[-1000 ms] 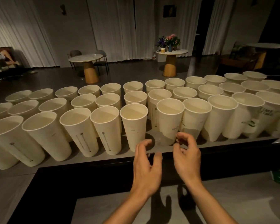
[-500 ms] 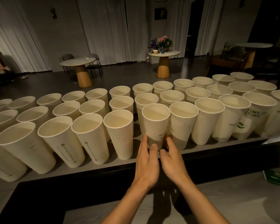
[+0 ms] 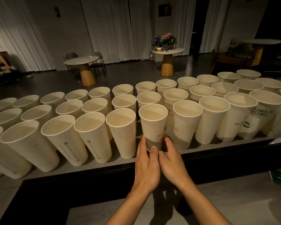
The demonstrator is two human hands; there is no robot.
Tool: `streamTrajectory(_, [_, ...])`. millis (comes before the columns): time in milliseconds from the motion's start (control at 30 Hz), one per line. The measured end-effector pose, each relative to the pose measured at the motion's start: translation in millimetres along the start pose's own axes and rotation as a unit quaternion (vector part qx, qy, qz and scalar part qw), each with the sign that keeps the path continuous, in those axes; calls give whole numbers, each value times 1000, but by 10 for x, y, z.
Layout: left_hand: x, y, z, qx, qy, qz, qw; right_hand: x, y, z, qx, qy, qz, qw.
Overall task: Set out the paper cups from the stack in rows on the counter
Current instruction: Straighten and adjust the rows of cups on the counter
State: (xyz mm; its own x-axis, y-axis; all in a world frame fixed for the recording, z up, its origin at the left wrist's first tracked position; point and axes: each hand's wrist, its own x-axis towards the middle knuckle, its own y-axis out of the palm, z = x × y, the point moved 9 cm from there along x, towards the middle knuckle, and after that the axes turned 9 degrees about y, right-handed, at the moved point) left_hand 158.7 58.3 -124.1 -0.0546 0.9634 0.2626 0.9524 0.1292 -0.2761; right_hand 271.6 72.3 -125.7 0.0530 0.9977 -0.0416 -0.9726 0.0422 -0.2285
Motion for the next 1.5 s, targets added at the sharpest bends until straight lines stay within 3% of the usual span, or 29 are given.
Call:
streamTrajectory(167, [-143, 24, -54, 34, -18, -5, 999, -106, -119, -28, -25, 8, -2, 1000])
streamTrajectory(300, [-274, 30, -65, 68, -24, -38, 997, -267, -584, -51, -2, -30, -135, 990])
streamTrajectory(467, [-239, 352, -219, 83, 9, 33, 996, -238, -1141, -91, 41, -31, -249, 967])
streamTrajectory(600, [-132, 642, -370, 66, 25, 80, 994, -69, -1224, -129, 19, -5, -206, 978])
streamTrajectory(833, [-74, 849, -406, 49, 22, 88, 995, 78, -1056, -194, 12, 1, -99, 995])
streamTrajectory(900, [-72, 850, -390, 55, 26, 75, 995, 51, -1134, -198, 11, -5, -118, 993])
streamTrajectory(1033, [-124, 827, -389, 77, 34, 41, 996, -98, -1540, -225, 23, -20, -235, 972])
streamTrajectory(1133, [-170, 963, -428, 86, 44, 62, 993, -142, -1838, -255, 38, -21, -293, 955])
streamTrajectory(1300, [-116, 1316, -530, 61, 52, 135, 988, 65, -1908, -316, 34, 10, -243, 969])
streamTrajectory(1500, [46, 1481, -509, 29, 30, 146, 988, 211, -1865, -277, 37, 1, -204, 978])
